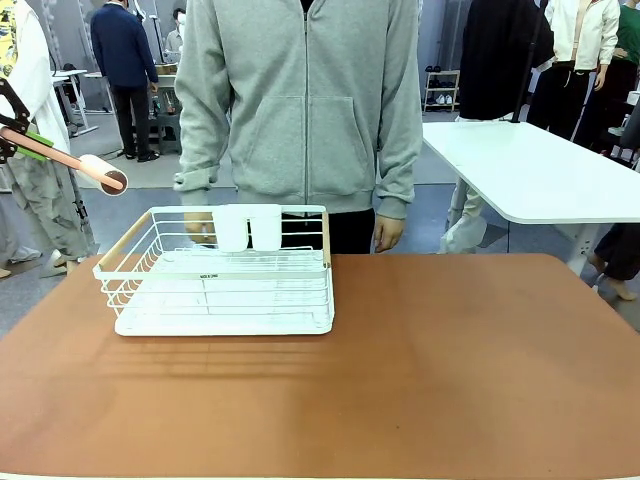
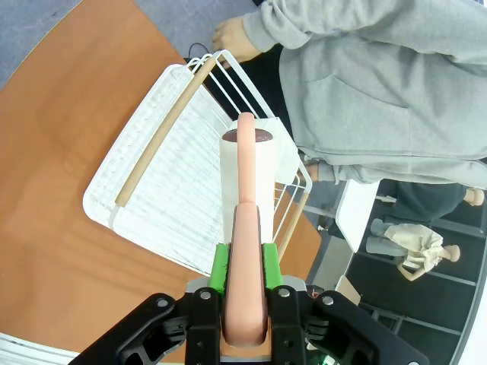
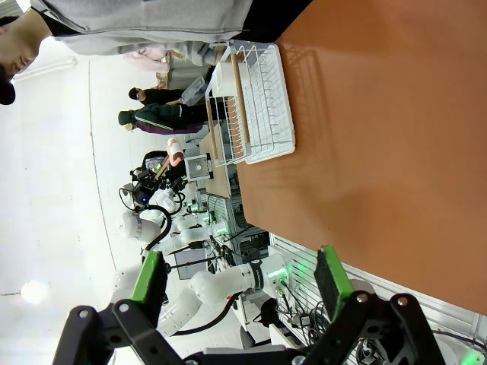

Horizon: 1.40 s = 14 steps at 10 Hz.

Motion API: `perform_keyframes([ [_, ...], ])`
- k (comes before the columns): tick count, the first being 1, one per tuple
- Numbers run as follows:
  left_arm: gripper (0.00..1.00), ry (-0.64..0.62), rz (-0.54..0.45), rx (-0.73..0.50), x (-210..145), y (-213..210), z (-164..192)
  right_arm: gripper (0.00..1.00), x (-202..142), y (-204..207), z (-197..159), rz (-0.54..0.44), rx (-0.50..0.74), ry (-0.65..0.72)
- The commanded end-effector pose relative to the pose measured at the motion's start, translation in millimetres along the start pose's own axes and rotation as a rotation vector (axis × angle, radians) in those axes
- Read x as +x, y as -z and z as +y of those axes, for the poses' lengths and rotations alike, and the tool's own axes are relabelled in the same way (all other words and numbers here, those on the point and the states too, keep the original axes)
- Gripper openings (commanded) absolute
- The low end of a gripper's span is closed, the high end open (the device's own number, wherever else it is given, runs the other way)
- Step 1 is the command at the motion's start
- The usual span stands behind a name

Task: Clean the table.
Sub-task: Clean the table with the Lint Roller when the human lifts the Dish drying rack.

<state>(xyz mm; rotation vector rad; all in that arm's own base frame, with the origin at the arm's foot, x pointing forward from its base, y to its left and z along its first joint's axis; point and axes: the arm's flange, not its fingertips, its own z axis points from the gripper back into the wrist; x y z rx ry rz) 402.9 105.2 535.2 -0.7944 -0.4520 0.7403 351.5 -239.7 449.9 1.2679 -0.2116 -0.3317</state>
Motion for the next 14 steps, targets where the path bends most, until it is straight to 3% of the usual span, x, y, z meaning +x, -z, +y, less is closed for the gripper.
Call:
perform_keyframes([
  [1,0.02,0.001,-0.003,-0.002,-0.1,-0.9,-1.0,1.00,-4.6,0.3,1.9,-0.002,0.012,-0.007],
  [14,0.02,0.001,-0.003,-0.002,-0.1,-0.9,-1.0,1.00,-4.6,0.3,1.9,-0.002,0.012,-0.007],
])
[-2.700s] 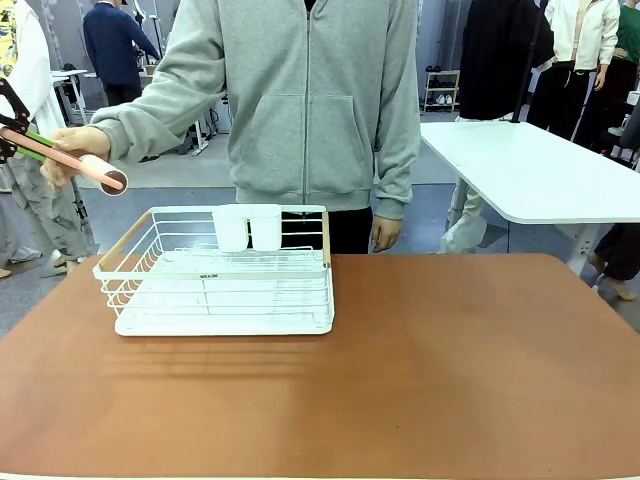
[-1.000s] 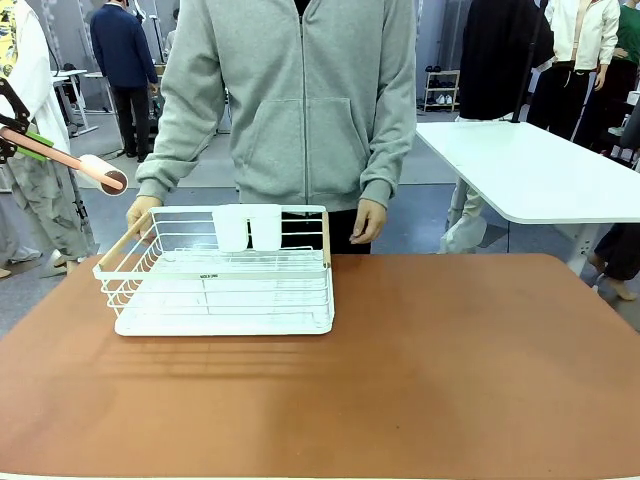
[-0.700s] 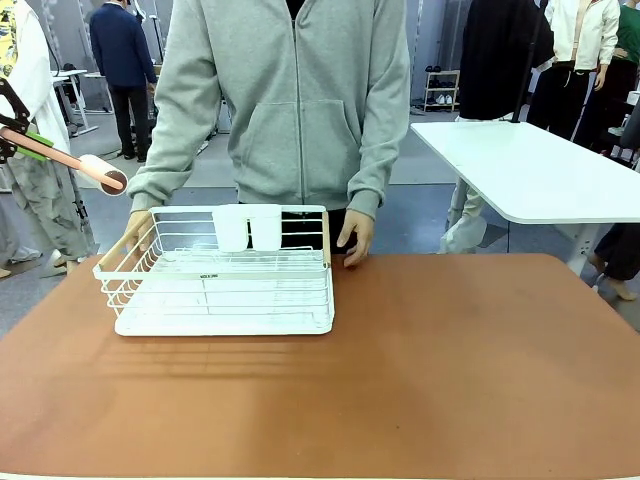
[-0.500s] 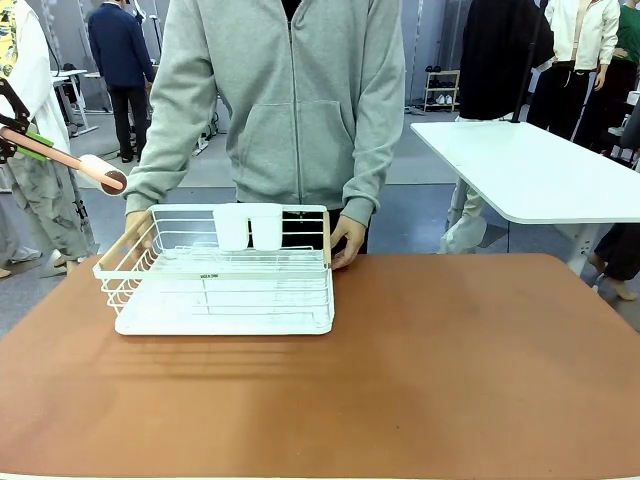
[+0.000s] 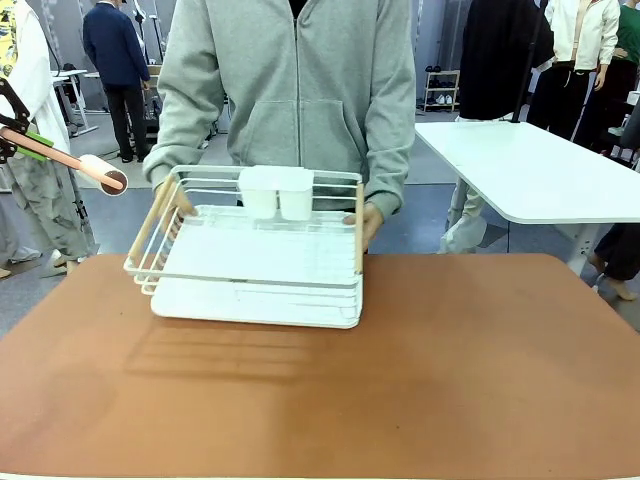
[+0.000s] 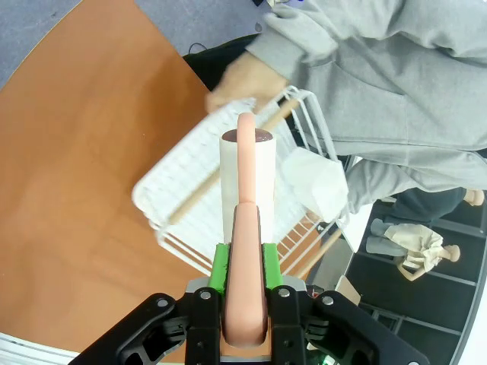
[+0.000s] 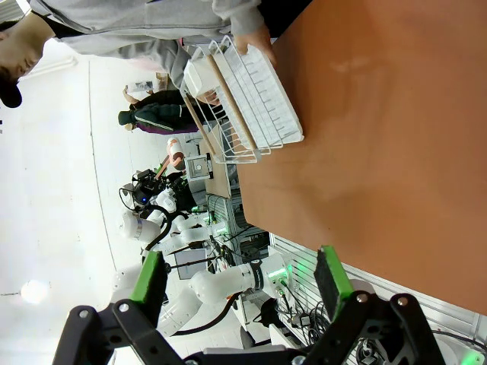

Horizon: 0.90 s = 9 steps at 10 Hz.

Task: Clean the table.
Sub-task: Clean the table with the Lint Roller when the human lifts the Dish drying rack.

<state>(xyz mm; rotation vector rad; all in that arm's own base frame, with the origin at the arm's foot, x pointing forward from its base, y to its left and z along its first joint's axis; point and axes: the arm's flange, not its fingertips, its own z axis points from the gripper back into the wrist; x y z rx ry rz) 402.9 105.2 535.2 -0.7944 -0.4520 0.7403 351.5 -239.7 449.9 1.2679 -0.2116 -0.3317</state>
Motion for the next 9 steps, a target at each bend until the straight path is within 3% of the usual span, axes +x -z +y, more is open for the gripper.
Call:
perform_keyframes([
  [1,0.02,0.001,-0.003,-0.002,-0.1,-0.9,-1.0,1.00,-4.6,0.3,1.9,-0.002,0.012,-0.007],
  [4,0.02,0.001,-0.003,-0.002,-0.1,-0.9,-1.0,1.00,-4.6,0.3,1.9,-0.002,0.012,-0.007],
  [5,0.21,0.000,0.000,0.000,0.0,0.0,0.0,1.00,-4.6,0.3,1.9,-0.002,0.012,-0.007],
  [9,0.21,0.297,0.239,0.096,38.6,-7.2,-8.4,1.00,-4.6,0.3,1.9,-0.002,0.012,-0.007],
])
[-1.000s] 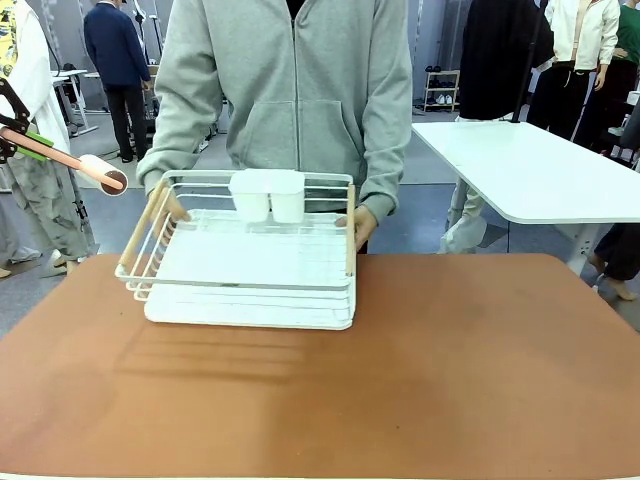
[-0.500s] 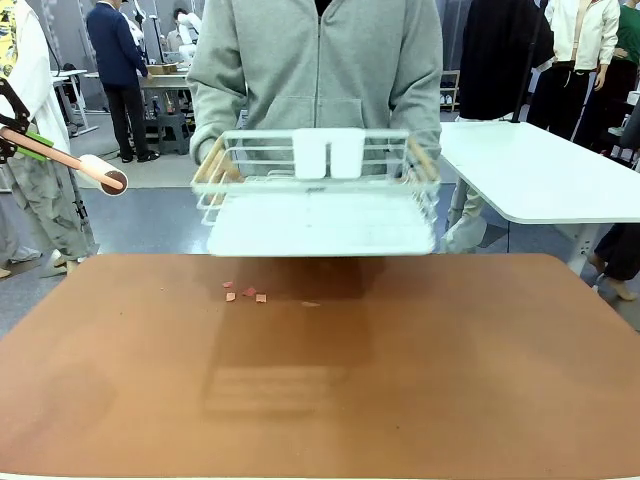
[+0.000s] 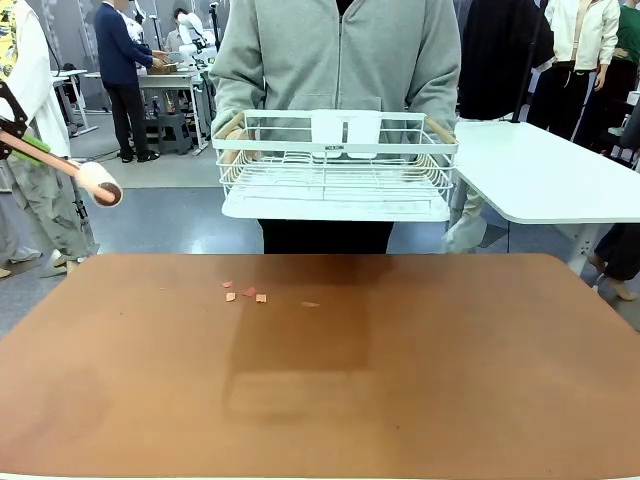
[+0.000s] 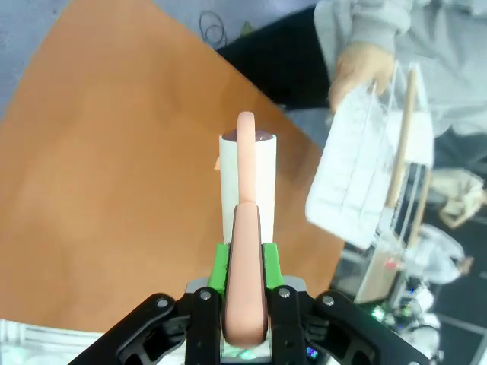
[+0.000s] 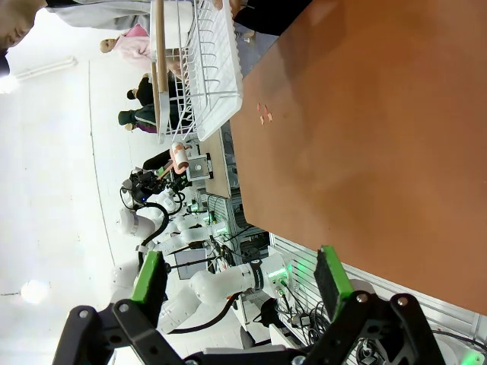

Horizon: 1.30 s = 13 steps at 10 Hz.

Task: Clean the table.
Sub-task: Clean the table with the Lint Roller when the human lifts the Dish drying rack.

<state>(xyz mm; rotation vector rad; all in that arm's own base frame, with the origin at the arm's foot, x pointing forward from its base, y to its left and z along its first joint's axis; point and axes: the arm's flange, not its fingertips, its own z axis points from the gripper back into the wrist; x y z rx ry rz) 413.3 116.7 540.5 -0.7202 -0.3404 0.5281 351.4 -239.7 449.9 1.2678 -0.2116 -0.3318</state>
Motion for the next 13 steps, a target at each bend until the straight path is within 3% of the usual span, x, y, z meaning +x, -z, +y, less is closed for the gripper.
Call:
perform_keyframes([
  [1,0.21,0.193,0.139,0.017,35.4,-5.7,2.3,1.00,-4.5,0.3,1.9,-0.002,0.012,-0.007],
  [3,0.21,0.363,0.310,-0.005,58.2,10.4,15.2,1.00,-4.5,0.3,1.9,-0.002,0.012,-0.007],
  [4,0.21,0.435,0.325,-0.011,65.7,22.4,22.8,1.00,-4.5,0.3,1.9,-0.002,0.012,-0.007],
  [7,0.21,0.449,0.397,-0.009,79.1,58.6,38.0,1.00,-4.5,0.3,1.9,-0.002,0.012,-0.007],
  [9,0.21,0.406,0.380,-0.032,80.7,58.3,32.2,1.00,-4.5,0.3,1.9,-0.002,0.012,-0.007],
  [13,0.21,0.442,0.383,0.007,76.0,71.3,44.0,1.00,-4.5,0.3,1.9,-0.002,0.012,-0.007],
])
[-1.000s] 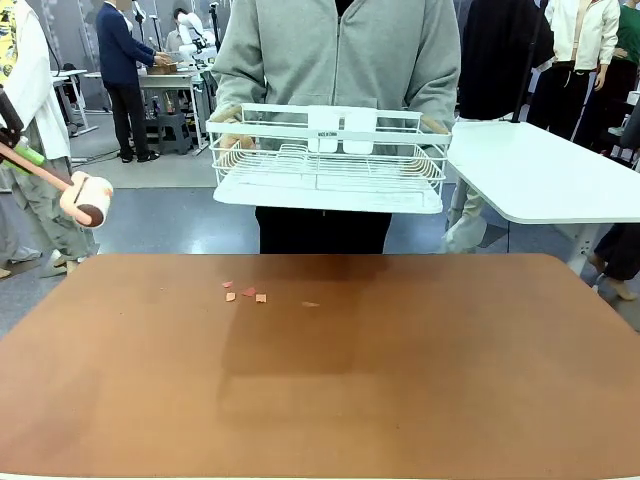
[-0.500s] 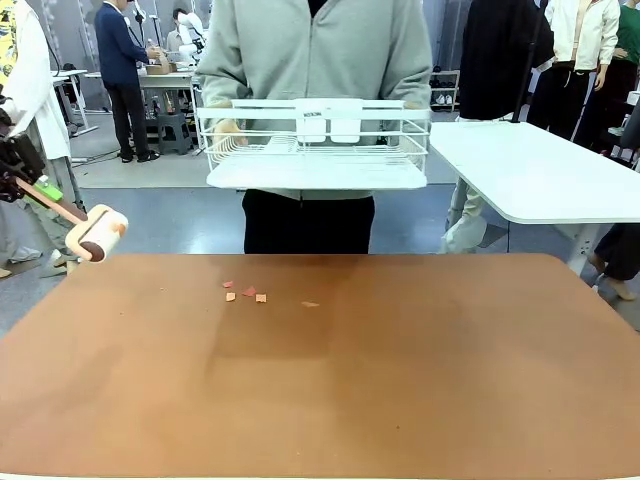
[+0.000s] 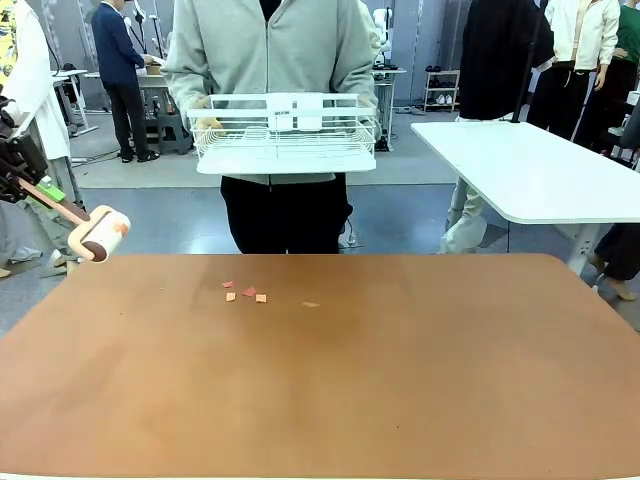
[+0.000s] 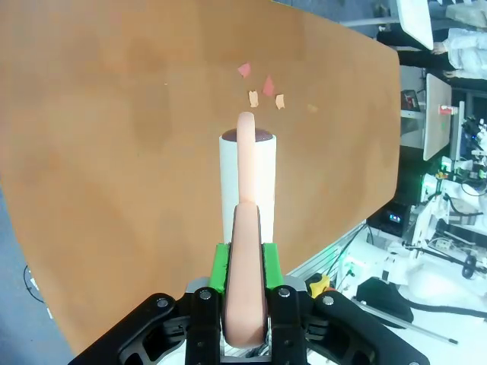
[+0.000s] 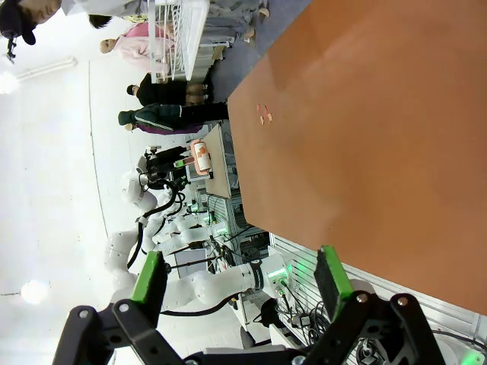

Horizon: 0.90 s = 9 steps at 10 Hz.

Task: Clean the table.
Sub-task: Clean the table with the Lint Roller when the human lifts the Dish drying rack.

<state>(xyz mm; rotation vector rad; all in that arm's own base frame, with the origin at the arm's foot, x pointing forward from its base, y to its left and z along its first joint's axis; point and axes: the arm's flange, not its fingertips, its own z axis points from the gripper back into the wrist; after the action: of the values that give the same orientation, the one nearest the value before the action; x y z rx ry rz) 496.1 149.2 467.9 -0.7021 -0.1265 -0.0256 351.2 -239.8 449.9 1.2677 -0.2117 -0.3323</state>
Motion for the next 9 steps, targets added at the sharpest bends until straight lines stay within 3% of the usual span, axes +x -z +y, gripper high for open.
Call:
perform_keyframes([
  [1,0.21,0.000,0.000,0.000,0.1,0.2,-0.2,1.00,-4.4,0.4,2.0,-0.001,0.012,-0.007],
  [3,0.21,0.053,-0.019,-0.091,14.6,19.2,9.4,1.00,-4.4,0.4,2.0,-0.001,0.012,-0.007],
  [4,0.21,0.092,-0.062,-0.040,15.6,33.7,15.2,1.00,-4.4,0.4,2.0,-0.001,0.012,-0.007],
  [9,0.21,0.092,-0.005,-0.065,47.1,110.7,55.0,1.00,-4.4,0.4,2.0,-0.001,0.012,-0.007],
])
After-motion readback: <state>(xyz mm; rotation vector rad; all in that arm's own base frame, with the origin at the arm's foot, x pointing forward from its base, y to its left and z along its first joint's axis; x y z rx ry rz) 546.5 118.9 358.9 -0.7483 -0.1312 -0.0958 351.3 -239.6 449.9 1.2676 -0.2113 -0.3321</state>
